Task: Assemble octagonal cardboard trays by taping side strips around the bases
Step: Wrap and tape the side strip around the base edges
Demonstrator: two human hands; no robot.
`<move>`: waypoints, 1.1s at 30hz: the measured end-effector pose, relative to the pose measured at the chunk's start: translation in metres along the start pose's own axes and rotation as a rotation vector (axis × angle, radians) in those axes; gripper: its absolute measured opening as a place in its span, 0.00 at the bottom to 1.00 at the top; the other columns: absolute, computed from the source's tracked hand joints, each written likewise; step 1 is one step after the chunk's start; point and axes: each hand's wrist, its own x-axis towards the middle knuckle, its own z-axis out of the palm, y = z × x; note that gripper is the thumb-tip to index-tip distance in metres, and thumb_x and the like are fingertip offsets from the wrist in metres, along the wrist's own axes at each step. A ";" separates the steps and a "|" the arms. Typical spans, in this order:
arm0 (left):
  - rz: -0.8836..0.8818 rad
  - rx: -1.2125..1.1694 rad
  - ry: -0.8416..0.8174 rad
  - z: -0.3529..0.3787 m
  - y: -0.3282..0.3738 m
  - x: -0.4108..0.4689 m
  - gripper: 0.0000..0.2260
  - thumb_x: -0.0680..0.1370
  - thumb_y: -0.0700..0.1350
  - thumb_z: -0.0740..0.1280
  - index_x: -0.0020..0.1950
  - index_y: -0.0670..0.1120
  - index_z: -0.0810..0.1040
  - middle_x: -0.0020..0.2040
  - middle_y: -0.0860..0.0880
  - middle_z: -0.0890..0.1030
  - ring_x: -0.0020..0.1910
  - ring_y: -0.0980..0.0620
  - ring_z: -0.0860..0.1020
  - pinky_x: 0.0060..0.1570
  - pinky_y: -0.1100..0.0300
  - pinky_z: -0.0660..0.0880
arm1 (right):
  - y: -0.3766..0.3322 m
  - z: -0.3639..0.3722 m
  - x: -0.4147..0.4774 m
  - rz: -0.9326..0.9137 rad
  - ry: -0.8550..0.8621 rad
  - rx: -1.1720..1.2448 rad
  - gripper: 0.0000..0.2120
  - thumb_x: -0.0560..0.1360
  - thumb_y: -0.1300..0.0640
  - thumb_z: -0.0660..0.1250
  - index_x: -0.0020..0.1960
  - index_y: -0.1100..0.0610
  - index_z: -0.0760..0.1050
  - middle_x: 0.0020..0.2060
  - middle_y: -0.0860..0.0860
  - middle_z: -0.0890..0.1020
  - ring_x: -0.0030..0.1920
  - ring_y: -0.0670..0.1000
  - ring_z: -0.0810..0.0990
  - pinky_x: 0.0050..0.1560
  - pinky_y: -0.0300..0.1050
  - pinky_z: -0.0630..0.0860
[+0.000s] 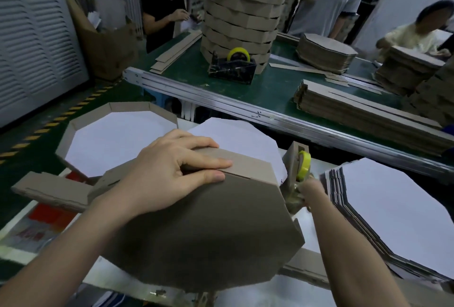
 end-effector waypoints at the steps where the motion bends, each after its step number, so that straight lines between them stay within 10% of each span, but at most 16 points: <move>1: 0.006 0.000 -0.005 0.000 0.000 0.000 0.12 0.70 0.67 0.63 0.52 0.75 0.76 0.58 0.72 0.72 0.62 0.63 0.68 0.59 0.59 0.69 | -0.001 -0.001 0.004 0.010 -0.004 0.019 0.09 0.79 0.64 0.63 0.58 0.67 0.70 0.42 0.57 0.75 0.38 0.54 0.76 0.38 0.47 0.80; 3: 0.015 0.001 -0.006 0.000 0.000 0.000 0.14 0.69 0.69 0.59 0.53 0.74 0.77 0.59 0.71 0.73 0.62 0.63 0.68 0.58 0.62 0.69 | -0.002 -0.003 0.012 0.019 -0.024 0.162 0.06 0.80 0.65 0.61 0.57 0.63 0.68 0.39 0.56 0.74 0.35 0.53 0.74 0.26 0.46 0.75; 13: -0.004 0.015 0.040 0.002 -0.004 0.000 0.14 0.69 0.70 0.58 0.51 0.75 0.76 0.59 0.70 0.74 0.61 0.63 0.69 0.55 0.62 0.69 | 0.030 0.014 0.008 0.227 0.135 0.999 0.10 0.80 0.61 0.60 0.58 0.63 0.74 0.46 0.58 0.79 0.40 0.54 0.79 0.44 0.50 0.80; 18: 0.007 0.011 0.040 0.003 -0.005 -0.001 0.14 0.69 0.70 0.58 0.51 0.75 0.76 0.59 0.70 0.74 0.61 0.63 0.69 0.54 0.63 0.68 | 0.055 0.035 -0.012 0.119 0.148 1.025 0.11 0.77 0.56 0.67 0.52 0.64 0.77 0.48 0.60 0.80 0.49 0.57 0.80 0.56 0.55 0.79; 23: 0.011 0.021 0.044 0.004 -0.004 -0.002 0.14 0.69 0.70 0.58 0.51 0.75 0.77 0.60 0.69 0.75 0.61 0.63 0.69 0.54 0.65 0.67 | 0.076 0.047 -0.021 -0.007 0.171 0.881 0.07 0.77 0.63 0.68 0.41 0.65 0.75 0.46 0.57 0.79 0.40 0.48 0.77 0.41 0.37 0.72; 33: 0.010 0.025 0.052 0.005 -0.001 -0.001 0.14 0.69 0.70 0.58 0.51 0.75 0.76 0.58 0.72 0.73 0.62 0.63 0.69 0.56 0.61 0.69 | 0.092 0.043 -0.020 -0.075 0.021 0.716 0.07 0.77 0.63 0.70 0.44 0.67 0.79 0.37 0.58 0.81 0.35 0.52 0.77 0.37 0.43 0.79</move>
